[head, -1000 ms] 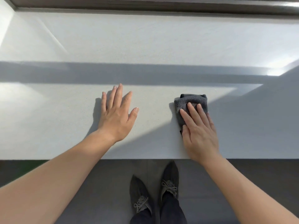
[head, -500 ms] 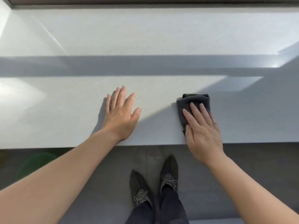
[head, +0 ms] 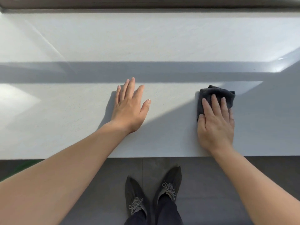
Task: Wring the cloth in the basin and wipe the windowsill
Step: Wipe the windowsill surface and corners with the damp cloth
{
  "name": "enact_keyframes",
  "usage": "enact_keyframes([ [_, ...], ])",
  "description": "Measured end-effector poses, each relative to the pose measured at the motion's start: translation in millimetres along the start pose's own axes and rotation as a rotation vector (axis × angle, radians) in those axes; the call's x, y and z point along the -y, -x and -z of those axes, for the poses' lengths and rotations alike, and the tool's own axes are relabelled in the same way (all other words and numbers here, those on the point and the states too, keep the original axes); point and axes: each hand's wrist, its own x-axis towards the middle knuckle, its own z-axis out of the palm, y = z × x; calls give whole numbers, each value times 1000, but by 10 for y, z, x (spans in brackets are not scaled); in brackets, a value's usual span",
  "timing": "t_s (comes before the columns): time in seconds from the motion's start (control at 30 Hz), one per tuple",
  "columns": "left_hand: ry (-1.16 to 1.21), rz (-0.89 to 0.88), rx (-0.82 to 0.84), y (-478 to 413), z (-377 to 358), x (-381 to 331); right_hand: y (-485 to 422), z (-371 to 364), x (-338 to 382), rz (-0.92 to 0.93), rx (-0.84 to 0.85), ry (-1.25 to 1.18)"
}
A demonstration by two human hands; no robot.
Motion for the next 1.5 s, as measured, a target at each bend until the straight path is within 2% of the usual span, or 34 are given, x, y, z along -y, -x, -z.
enact_keyframes([
  [0.13, -68, 24, 4, -110, -27, 19, 226, -174, 523, 449, 5, 44],
  [0.23, -164, 13, -5, -95, -68, 26, 40, -133, 376, 596, 22, 50],
  [0.3, -184, 13, -7, -86, -57, 40, -229, -64, 257, 481, 21, 56],
  [0.37, -190, 17, 3, -90, -42, 41, -538, 5, 235, 219, 13, 1],
  [0.43, -193, 18, 8, -98, -34, 38, -700, -14, 418, 79, -22, -7],
  [0.47, -192, 17, 14, -94, -26, 38, -690, -46, 555, 115, -30, 6],
  [0.53, -190, 16, 17, -90, -11, 42, -585, -115, 737, 348, -18, 38],
  [0.6, -186, 12, 18, -86, 23, 69, -559, -113, 714, 557, 12, 58],
  [0.63, -179, 7, 22, -90, 33, 80, -640, -84, 636, 599, 16, 56],
  [0.7, -135, 7, 18, -89, 61, 106, -889, -36, 490, 507, -27, 41],
  [0.8, -39, 18, -55, -140, 141, 99, -1283, 17, 529, 132, -34, -24],
  [0.83, -27, 17, -85, -195, 160, 96, -1349, 5, 615, 79, -30, -18],
  [0.9, -23, 23, -116, -330, 202, 92, -1316, -17, 804, 149, -8, 6],
  [1.0, 8, 39, -120, -615, 246, 36, -1103, 13, 810, 451, 32, 29],
  [1.07, -7, 32, -120, -830, 268, 7, -1182, 110, 661, 549, 61, 39],
  [1.1, -34, 31, -113, -942, 278, -1, -1324, 159, 586, 524, 56, 35],
  [1.2, -116, 55, -70, -1218, 277, -8, -1816, 261, 549, 209, 7, -7],
  [1.27, -135, 89, -55, -1301, 246, -18, -1945, 241, 711, 95, -18, 5],
  [1.3, -154, 102, -48, -1314, 221, -24, -1918, 214, 802, 132, -17, 7],
  [1.43, -232, 112, -53, -1286, 179, -66, -1702, 203, 762, 525, 56, 21],
  [1.5, -233, 105, -50, -1270, 198, -75, -1905, 289, 612, 527, 52, 29],
])
